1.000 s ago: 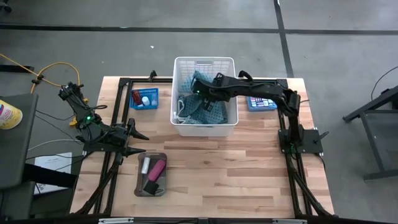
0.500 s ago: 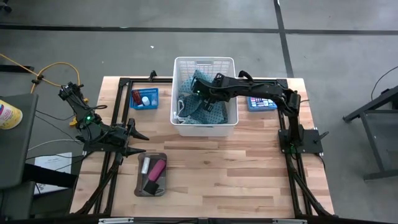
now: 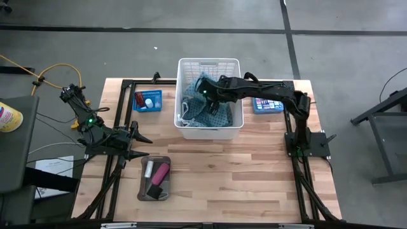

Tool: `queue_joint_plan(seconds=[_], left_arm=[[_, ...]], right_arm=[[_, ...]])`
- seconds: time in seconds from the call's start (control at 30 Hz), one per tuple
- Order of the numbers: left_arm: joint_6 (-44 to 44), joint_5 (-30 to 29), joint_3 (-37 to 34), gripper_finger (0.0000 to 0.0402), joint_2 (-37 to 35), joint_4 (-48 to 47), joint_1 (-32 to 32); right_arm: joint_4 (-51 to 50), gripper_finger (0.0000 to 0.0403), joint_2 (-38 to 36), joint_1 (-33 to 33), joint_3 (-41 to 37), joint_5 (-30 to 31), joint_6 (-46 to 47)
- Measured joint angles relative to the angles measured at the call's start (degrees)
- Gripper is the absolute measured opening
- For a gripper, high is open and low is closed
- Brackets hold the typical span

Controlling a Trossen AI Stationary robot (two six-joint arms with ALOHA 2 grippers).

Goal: Pick & place medical supplies in basket/bin
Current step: Return to Home Position

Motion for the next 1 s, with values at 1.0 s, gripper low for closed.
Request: queue_joint_plan(seconds=[1.0], left_arm=[[0.0, -0.1, 0.0, 0.0224, 0.0, 0.0, 0.0]], right_arm=[[-0.5, 0.0249, -18.1, 13.9, 0.2, -3.0, -0.8]])
